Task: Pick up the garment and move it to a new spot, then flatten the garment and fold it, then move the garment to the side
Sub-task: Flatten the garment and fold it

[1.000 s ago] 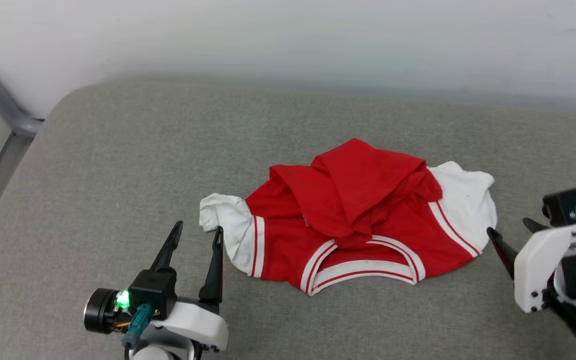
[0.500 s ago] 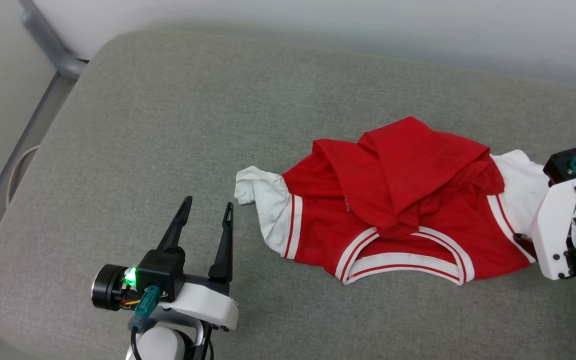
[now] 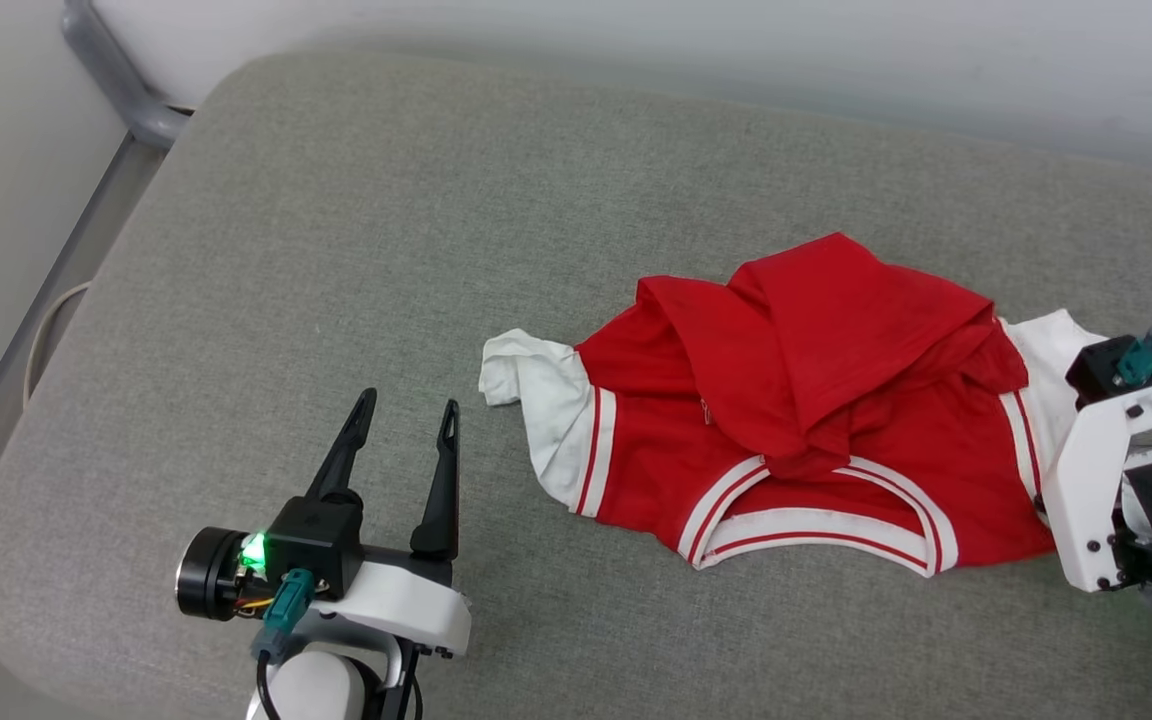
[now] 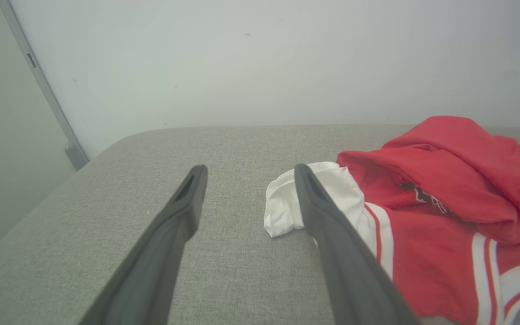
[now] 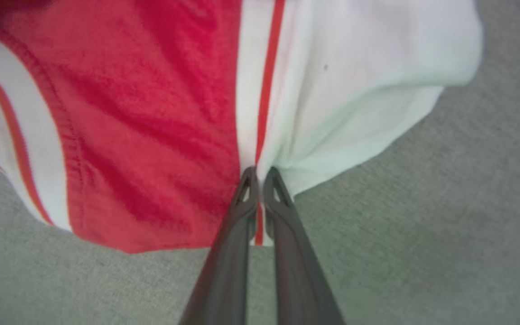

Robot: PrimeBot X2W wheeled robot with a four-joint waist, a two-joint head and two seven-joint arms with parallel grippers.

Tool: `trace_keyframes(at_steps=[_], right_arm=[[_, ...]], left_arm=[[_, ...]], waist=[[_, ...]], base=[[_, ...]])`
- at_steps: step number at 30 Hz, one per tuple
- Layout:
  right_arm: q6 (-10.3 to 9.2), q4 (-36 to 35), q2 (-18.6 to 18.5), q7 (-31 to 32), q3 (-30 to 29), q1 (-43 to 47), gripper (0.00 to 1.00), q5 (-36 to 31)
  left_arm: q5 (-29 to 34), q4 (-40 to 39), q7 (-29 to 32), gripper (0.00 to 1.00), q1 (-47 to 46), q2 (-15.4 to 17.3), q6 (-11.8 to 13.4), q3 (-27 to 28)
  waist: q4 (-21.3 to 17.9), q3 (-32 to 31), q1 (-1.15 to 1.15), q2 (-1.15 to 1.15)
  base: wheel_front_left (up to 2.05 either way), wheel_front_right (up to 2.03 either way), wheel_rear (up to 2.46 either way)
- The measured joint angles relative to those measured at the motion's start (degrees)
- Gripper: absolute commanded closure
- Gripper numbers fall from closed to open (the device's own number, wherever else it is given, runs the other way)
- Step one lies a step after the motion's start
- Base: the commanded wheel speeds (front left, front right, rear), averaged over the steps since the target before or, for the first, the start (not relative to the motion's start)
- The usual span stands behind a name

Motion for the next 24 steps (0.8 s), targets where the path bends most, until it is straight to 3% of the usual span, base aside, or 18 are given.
trace_keyframes(at_steps=[14, 21, 22, 23, 24], right_arm=[[0.03, -4.9, -2.9, -6.9, -3.7, 12.5, 1.00, 2.9], [0.03, -7.4, -0.2, -11.6, -9.0, 20.5, 1.00, 2.0], [0.04, -7.6, 0.2, -13.2, -9.6, 21.0, 0.61, 1.2], [0.04, -7.9, 0.7, -15.0, -10.1, 21.2, 0.00, 0.2], [0.03, -8.1, 1.2, -16.6, -10.6, 21.2, 0.00, -0.1]], left_arm=[[0.0, 1.9, 0.0, 0.00, 1.5, -0.6, -0.5, 1.2], [0.0, 2.5, 0.0, 0.00, 2.8, -0.7, -0.9, 1.5], [0.0, 2.6, 0.0, 0.00, 2.9, -0.8, -1.0, 1.6], [0.0, 2.7, 0.0, 0.00, 3.0, -0.8, -1.0, 1.6], [0.1, 2.8, 0.0, 0.00, 3.0, -0.8, -1.0, 1.6]], waist=[[-4.4, -5.7, 0.00, 0.00], [-6.1, -7.7, 0.00, 0.00], [-6.3, -7.8, 0.00, 0.00], [-6.5, -7.9, 0.00, 0.00], [-6.7, -8.1, 0.00, 0.00]], base=[[0.00, 0.00, 0.00], [0.00, 0.00, 0.00], [0.00, 0.00, 0.00], [0.00, 0.00, 0.00], [0.00, 0.00, 0.00]])
